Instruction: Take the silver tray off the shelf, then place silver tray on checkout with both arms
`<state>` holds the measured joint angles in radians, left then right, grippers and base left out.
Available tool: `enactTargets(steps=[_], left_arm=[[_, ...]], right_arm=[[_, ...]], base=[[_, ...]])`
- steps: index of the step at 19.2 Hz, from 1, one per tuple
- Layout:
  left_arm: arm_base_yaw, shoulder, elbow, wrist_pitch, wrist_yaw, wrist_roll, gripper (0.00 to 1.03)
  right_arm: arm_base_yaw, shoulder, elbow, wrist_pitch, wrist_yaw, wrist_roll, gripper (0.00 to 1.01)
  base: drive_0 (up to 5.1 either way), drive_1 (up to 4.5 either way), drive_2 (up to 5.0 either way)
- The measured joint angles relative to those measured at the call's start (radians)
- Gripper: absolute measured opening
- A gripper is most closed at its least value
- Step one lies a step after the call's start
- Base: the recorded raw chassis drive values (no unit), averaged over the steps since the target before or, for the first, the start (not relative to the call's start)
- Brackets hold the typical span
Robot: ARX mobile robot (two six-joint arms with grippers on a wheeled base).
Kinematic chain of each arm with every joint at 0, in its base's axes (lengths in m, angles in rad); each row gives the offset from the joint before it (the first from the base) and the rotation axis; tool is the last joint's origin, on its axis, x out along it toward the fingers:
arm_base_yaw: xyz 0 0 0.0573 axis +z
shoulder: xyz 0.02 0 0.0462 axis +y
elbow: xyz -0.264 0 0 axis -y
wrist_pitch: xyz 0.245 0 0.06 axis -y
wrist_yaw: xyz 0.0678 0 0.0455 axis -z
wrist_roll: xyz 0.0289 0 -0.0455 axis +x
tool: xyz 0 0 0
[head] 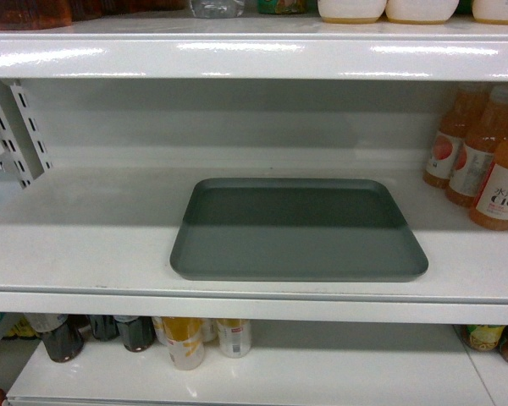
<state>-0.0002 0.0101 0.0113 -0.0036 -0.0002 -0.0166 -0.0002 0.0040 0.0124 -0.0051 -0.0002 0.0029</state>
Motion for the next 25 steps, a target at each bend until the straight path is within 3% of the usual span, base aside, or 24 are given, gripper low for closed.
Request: enactTargets(steps=[7, 8, 9, 10, 12, 14, 16, 20, 25], left_arm=[[0.000, 0.000, 0.000, 0.000, 0.000, 0.000, 0.98], [-0.050, 0.046, 0.033, -0.105, -0.125, -0.006, 0.98], [-0.140, 0.230, 0.078, -0.071, -0.296, -0.006, 0.98], [-0.169, 0.405, 0.120, 0.016, -0.343, -0.010, 0.98], [-0.166, 0.687, 0.151, 0.183, -0.302, -0.037, 0.98], [-0.169, 0.982, 0.209, 0.331, -0.198, -0.069, 0.98], [-0.180, 1.252, 0.299, 0.441, -0.149, -0.094, 0.98], [-0.209, 1.612, 0.481, 0.493, -0.102, -0.160, 0.98], [-0.227, 1.910, 0.748, 0.433, -0.114, -0.217, 0.98]], right_arm=[[0.000, 0.000, 0.000, 0.000, 0.000, 0.000, 0.98], [-0.015, 0.044, 0.038, -0.124, -0.045, -0.021, 0.98], [-0.025, 0.159, 0.069, -0.149, -0.084, -0.032, 0.98], [-0.054, 0.341, 0.088, -0.064, -0.160, -0.033, 0.98], [-0.059, 0.575, 0.101, 0.083, -0.177, -0.031, 0.98], [-0.030, 0.797, 0.137, 0.225, -0.157, -0.029, 0.98], [-0.001, 1.011, 0.204, 0.351, -0.137, -0.026, 0.98], [0.034, 1.357, 0.350, 0.493, -0.129, 0.002, 0.98], [0.039, 1.722, 0.597, 0.525, -0.099, 0.040, 0.98]], base=[[0.0, 0.00, 0.0], [0.0, 0.00, 0.0], [0.0, 0.00, 0.0], [0.0, 0.00, 0.0], [0.0, 0.00, 0.0], [0.0, 0.00, 0.0], [0.0, 0.00, 0.0], [0.0, 0.00, 0.0], [0.0, 0.00, 0.0]])
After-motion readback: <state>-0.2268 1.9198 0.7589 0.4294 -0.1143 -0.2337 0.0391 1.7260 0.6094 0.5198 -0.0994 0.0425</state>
